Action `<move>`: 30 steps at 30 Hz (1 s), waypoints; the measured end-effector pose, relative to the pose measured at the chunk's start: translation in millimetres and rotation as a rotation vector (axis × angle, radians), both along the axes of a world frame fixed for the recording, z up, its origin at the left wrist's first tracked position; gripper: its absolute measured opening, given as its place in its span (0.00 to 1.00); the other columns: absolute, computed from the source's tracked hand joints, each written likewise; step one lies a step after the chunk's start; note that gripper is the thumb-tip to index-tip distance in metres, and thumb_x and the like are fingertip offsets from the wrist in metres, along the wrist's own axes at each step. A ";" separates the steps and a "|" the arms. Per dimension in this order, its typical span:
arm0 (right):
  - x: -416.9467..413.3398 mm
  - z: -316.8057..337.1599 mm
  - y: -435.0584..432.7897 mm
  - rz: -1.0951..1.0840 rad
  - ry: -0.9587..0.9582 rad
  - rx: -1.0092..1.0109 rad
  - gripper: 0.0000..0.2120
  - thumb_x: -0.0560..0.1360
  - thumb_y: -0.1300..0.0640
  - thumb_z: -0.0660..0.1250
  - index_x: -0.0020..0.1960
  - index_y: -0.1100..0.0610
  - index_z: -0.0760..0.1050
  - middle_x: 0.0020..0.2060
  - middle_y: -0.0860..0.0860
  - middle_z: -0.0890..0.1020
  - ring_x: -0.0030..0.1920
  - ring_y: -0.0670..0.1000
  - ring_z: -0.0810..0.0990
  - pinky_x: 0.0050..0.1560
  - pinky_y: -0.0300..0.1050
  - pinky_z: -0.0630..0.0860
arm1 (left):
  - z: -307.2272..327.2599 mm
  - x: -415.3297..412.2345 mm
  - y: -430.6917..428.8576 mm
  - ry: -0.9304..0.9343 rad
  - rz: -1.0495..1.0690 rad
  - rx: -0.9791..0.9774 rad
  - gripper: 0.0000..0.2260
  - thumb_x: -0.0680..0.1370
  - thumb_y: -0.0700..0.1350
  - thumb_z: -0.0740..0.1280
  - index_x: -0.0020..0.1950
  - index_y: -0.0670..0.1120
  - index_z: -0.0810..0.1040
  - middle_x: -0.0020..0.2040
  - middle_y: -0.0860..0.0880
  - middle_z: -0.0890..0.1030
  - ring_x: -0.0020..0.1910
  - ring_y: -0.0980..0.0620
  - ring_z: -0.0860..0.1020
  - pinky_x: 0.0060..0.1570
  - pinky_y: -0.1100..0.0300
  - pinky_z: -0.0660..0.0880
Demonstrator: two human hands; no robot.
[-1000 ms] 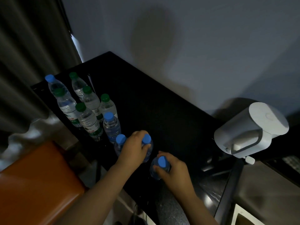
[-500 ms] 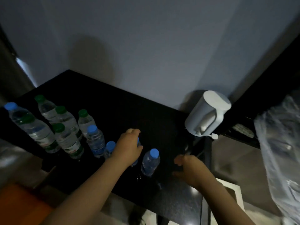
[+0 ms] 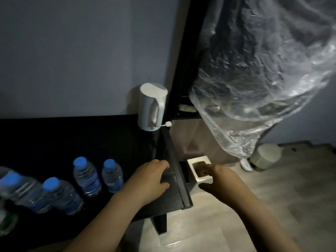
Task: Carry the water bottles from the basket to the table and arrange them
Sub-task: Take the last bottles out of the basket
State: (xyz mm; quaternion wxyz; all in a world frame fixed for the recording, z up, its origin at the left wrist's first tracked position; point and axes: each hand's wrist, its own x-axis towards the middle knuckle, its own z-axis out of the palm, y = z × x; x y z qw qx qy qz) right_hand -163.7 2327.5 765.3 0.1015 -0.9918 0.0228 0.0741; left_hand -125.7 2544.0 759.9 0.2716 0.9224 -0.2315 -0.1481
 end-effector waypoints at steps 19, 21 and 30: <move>-205.7 19.5 -270.9 -0.734 -0.118 0.214 0.18 0.71 0.49 0.71 0.60 0.48 0.75 0.55 0.45 0.80 0.55 0.44 0.77 0.53 0.38 0.73 | 10.8 -74.9 -339.3 -0.071 -0.574 0.046 0.20 0.74 0.52 0.68 0.65 0.54 0.70 0.63 0.56 0.74 0.61 0.56 0.73 0.60 0.60 0.71; -225.7 20.5 -298.9 -0.787 -0.129 0.224 0.18 0.71 0.48 0.71 0.60 0.48 0.76 0.55 0.45 0.80 0.55 0.44 0.78 0.54 0.40 0.75 | 12.5 -89.2 -375.5 -0.080 -0.614 0.042 0.20 0.74 0.53 0.68 0.65 0.54 0.70 0.62 0.56 0.74 0.60 0.56 0.73 0.60 0.60 0.71; -287.2 20.4 -407.0 -0.997 -0.148 0.218 0.19 0.72 0.46 0.70 0.62 0.46 0.74 0.56 0.43 0.79 0.55 0.42 0.77 0.55 0.39 0.75 | 14.3 -127.6 -517.3 -0.082 -0.815 0.056 0.20 0.75 0.52 0.67 0.66 0.53 0.70 0.62 0.55 0.75 0.61 0.55 0.73 0.59 0.60 0.71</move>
